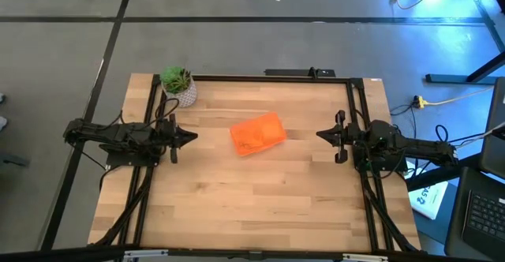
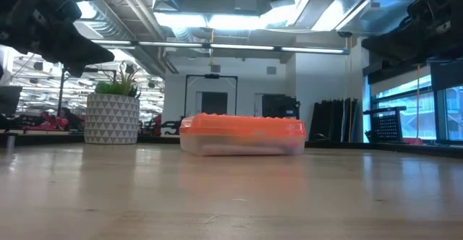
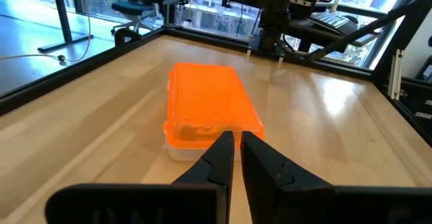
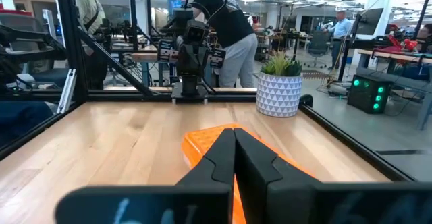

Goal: Pack school essentials
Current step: Return to Home Position

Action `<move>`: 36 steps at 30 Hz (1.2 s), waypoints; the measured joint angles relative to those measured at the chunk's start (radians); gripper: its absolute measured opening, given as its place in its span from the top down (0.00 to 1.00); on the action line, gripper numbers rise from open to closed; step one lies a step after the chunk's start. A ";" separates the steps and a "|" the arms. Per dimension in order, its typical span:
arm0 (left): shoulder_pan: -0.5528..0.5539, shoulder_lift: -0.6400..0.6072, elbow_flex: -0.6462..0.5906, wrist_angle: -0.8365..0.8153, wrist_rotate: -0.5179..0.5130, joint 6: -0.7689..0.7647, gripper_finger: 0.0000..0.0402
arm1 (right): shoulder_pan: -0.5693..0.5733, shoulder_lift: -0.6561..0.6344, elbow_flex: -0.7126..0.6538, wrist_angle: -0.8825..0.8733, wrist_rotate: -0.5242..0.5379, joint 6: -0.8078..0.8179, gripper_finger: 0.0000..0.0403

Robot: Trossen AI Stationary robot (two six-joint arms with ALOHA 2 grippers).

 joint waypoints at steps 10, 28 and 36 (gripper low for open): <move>0.000 0.000 0.000 0.000 0.000 0.000 0.97 | 0.000 0.000 0.000 0.000 0.000 0.000 0.98; 0.000 0.000 0.000 0.000 0.000 0.000 0.96 | 0.000 0.000 0.000 0.001 -0.001 0.001 0.98; 0.000 0.000 0.000 0.000 0.000 0.000 0.93 | 0.000 0.000 0.000 0.001 -0.001 0.002 0.98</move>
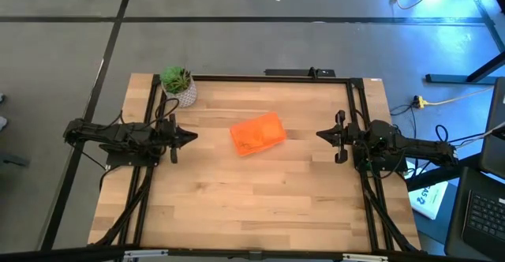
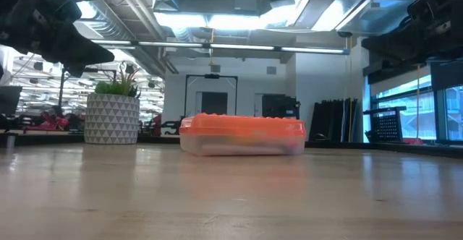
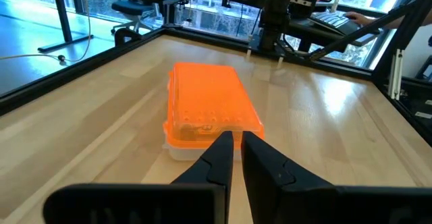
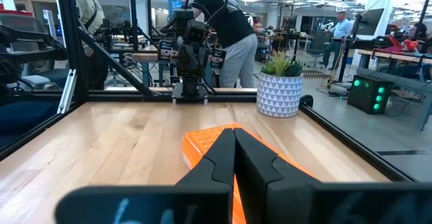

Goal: Pack school essentials
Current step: Return to Home Position

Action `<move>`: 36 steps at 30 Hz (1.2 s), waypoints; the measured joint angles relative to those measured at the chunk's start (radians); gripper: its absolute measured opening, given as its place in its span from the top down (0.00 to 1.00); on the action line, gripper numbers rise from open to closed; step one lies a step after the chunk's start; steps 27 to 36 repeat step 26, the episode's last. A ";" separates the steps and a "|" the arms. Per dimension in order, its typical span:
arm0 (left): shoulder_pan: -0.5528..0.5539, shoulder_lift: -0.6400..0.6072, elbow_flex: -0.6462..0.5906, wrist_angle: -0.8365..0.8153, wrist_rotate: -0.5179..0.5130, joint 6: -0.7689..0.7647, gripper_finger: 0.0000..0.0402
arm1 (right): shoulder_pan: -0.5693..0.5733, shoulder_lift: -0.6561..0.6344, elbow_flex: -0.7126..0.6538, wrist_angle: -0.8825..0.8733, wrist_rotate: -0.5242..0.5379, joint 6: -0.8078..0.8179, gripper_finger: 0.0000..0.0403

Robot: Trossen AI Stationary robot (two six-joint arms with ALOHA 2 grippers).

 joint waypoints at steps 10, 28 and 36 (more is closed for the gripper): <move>0.000 0.000 0.000 0.000 0.000 0.000 0.97 | 0.000 0.000 0.000 0.000 0.000 0.000 0.98; 0.000 0.000 0.000 0.000 0.000 0.000 0.97 | 0.000 0.000 0.000 0.000 0.000 -0.001 0.98; 0.000 0.000 0.000 0.000 0.000 0.000 0.97 | 0.000 0.000 0.000 0.000 0.000 -0.001 0.98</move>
